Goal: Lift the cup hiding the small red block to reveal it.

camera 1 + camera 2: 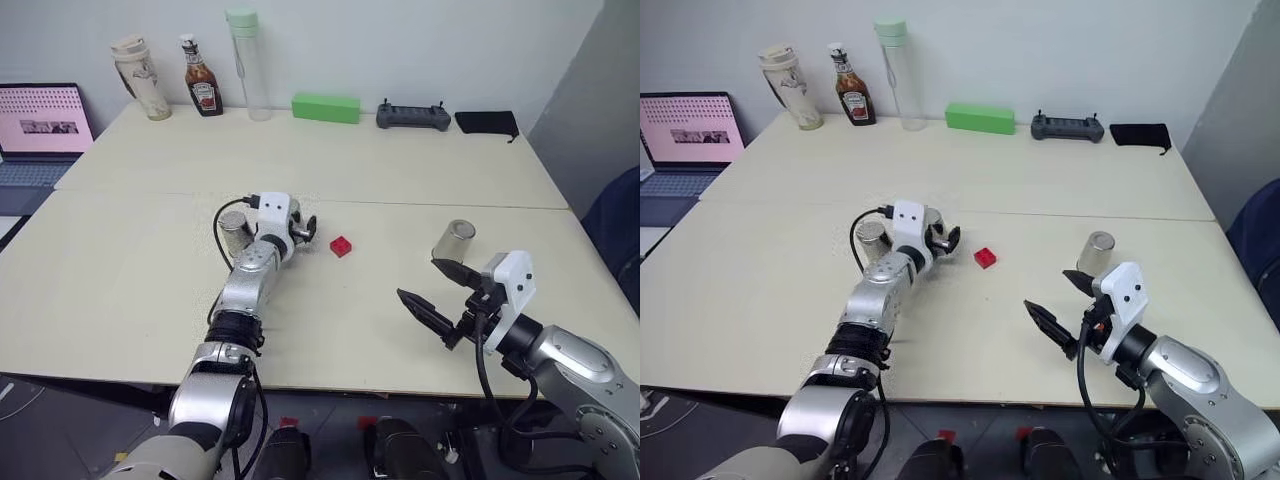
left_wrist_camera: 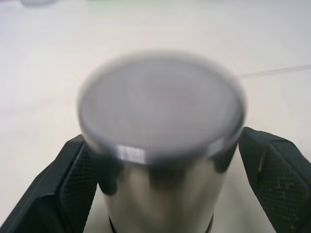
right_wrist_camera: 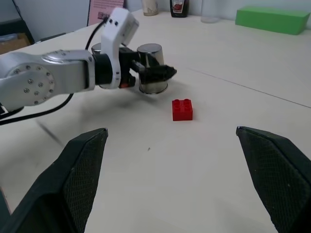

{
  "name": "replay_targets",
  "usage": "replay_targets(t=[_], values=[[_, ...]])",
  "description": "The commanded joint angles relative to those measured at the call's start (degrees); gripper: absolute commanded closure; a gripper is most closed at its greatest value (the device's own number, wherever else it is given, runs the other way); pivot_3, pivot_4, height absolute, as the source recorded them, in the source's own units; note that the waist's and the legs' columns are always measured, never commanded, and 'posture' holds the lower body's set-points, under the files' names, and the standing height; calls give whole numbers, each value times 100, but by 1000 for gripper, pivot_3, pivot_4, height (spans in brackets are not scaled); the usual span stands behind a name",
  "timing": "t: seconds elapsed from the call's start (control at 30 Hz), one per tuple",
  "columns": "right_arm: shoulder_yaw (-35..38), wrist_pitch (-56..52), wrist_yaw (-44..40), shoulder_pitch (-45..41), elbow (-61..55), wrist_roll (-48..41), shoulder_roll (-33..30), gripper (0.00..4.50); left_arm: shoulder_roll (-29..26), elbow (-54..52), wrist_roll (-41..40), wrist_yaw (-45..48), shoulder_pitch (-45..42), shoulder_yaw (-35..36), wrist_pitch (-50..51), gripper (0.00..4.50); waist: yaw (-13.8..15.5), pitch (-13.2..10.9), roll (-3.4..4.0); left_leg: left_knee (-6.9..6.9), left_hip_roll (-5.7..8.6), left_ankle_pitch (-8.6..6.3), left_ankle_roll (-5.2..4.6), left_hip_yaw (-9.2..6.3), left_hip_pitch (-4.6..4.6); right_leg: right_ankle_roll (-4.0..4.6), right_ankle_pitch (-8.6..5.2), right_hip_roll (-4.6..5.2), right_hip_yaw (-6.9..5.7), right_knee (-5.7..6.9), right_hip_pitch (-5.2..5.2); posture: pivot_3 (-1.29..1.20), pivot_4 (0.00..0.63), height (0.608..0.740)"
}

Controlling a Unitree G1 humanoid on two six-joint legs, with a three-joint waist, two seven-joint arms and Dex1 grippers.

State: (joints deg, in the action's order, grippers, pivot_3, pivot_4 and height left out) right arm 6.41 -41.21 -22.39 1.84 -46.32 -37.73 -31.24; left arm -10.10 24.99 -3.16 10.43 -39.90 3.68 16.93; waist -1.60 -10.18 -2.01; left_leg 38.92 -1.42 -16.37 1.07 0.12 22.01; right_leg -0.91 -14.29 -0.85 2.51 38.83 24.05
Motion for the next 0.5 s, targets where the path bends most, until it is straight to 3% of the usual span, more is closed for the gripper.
replay_targets(t=[0.03,0.23,0.37,0.5], values=[[45,76,-4,-5,-90,-66,18,0,-183,-1653,-22,-110,407,18,1122,33,-23,0,0,-2,-2,0,0,2,-2,0,0,0,3,0,1,0,150,740],[9,94,-56,59,-82,-99,37,0,-558,-3988,-366,105,1182,120,3138,33,-14,0,0,-3,-14,1,2,0,-6,1,0,-1,3,4,2,0,150,740],[41,97,-98,176,-93,-149,11,0,-1651,-5186,-1311,1480,2162,377,3892,33,-53,0,2,-4,-15,1,3,2,-11,3,-2,-1,4,7,2,0,150,740],[179,140,-197,339,-46,-169,-62,0,-2636,-5074,-1436,2182,2752,633,3523,33,-22,-2,4,-9,-22,1,3,-3,-19,14,-8,-1,-3,9,2,0,150,740]])
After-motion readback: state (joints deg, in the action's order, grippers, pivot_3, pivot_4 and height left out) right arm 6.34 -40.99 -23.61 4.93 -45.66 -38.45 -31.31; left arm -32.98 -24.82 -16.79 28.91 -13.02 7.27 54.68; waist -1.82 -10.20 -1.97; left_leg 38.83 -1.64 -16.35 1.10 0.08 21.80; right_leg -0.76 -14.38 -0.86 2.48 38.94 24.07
